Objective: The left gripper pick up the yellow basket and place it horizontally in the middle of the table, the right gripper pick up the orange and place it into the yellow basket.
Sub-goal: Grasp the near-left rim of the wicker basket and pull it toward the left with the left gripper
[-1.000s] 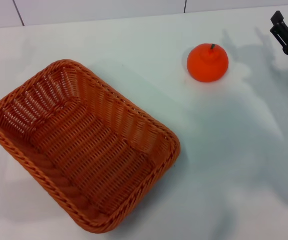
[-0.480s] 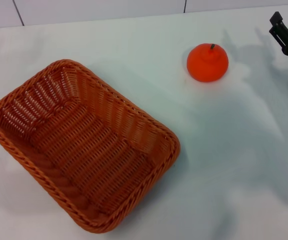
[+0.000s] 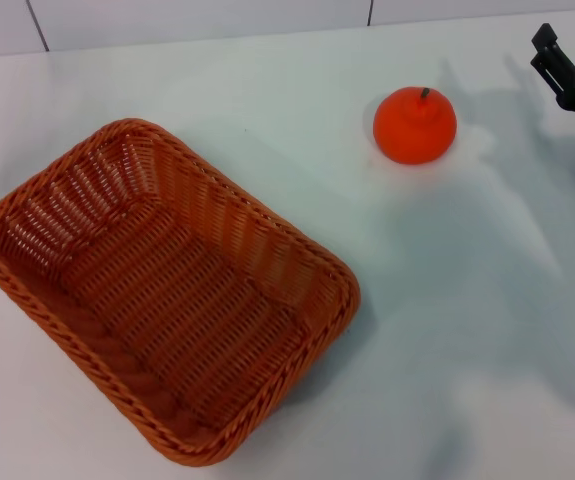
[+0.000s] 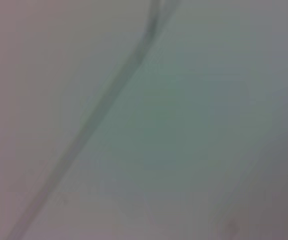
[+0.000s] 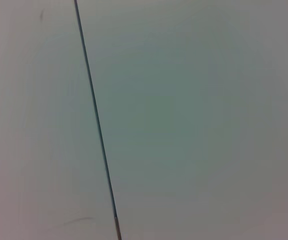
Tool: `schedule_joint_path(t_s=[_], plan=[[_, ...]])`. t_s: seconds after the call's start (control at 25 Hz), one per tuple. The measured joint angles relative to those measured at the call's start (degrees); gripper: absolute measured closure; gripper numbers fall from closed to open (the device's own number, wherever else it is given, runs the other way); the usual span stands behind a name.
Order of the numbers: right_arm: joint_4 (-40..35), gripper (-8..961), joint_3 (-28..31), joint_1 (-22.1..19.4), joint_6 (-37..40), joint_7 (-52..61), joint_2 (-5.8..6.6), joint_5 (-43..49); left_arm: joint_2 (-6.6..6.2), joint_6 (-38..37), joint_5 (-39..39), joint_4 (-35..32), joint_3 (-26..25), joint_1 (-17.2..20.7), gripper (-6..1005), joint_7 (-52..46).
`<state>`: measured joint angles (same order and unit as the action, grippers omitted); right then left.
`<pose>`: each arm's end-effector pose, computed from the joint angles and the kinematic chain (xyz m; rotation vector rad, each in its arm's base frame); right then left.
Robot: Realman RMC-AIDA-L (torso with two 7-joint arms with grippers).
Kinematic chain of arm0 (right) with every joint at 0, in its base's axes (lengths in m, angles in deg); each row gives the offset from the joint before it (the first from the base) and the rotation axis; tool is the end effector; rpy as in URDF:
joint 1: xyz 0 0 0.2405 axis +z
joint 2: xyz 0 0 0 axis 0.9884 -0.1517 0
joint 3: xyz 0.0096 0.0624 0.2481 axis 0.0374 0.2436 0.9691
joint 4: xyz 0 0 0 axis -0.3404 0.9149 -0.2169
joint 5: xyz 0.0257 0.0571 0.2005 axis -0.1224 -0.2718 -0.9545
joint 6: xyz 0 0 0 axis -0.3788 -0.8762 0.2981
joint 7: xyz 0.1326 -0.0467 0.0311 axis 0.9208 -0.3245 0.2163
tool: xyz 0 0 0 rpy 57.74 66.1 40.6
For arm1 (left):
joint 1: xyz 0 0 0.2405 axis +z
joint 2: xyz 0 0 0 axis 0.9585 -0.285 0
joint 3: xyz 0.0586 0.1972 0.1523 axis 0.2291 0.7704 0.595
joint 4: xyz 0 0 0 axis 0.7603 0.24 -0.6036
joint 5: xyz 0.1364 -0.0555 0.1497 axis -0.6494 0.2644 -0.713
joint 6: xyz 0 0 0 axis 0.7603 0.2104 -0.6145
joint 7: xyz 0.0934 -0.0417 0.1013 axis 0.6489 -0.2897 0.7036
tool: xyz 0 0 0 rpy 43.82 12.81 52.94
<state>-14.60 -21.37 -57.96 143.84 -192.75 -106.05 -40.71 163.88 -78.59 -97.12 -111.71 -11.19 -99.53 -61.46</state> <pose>0.3330 0.3324 0.0045 -0.7344 -1.6950 -1.4978 -0.2928 0.3732 0.1239 -2.0807 -1.1328 -0.9908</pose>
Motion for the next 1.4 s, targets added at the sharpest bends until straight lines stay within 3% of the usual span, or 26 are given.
schedule_joint_path(t_s=[0.08, 0.16, 0.36, 0.68, 0.92, 1.08, 1.4], plan=[[-0.05, 13, -0.04, 0.14, -0.02, 0.0, -0.01, 0.13, -2.07, -4.23, -9.29, -0.69, 0.08, -3.84, 142, -5.88], [-0.11, 13, -0.05, 0.32, -0.02, 0.0, -0.01, 0.23, -3.28, -6.96, -16.87, -0.97, 0.24, -7.05, 142, -8.99], [-0.06, 13, -0.08, 0.76, -0.09, 0.0, -0.01, 0.41, -4.06, -9.94, -30.81, -2.68, 2.91, -12.39, 141, -12.46], [0.0, 13, -0.36, 0.76, -0.21, 0.0, -0.01, 0.44, -2.62, -10.76, -40.85, -8.5, 5.79, -14.24, 142, -12.92], [0.01, 13, -0.79, 0.76, -0.43, 0.06, -0.01, 0.43, 0.1, -10.55, -48.22, -11.81, 8.86, -14.61, 143, -12.82], [0.0, 13, -0.85, 0.79, -0.57, 0.07, -0.01, 0.4, 1.92, -11.11, -49.9, -13.86, 9.84, -14.57, 143, -12.45], [0.0, 13, -0.85, 0.92, -0.61, 0.09, -0.01, 0.45, 2.98, -12.16, -50.29, -14.69, 10.92, -14.39, 143, -12.44]])
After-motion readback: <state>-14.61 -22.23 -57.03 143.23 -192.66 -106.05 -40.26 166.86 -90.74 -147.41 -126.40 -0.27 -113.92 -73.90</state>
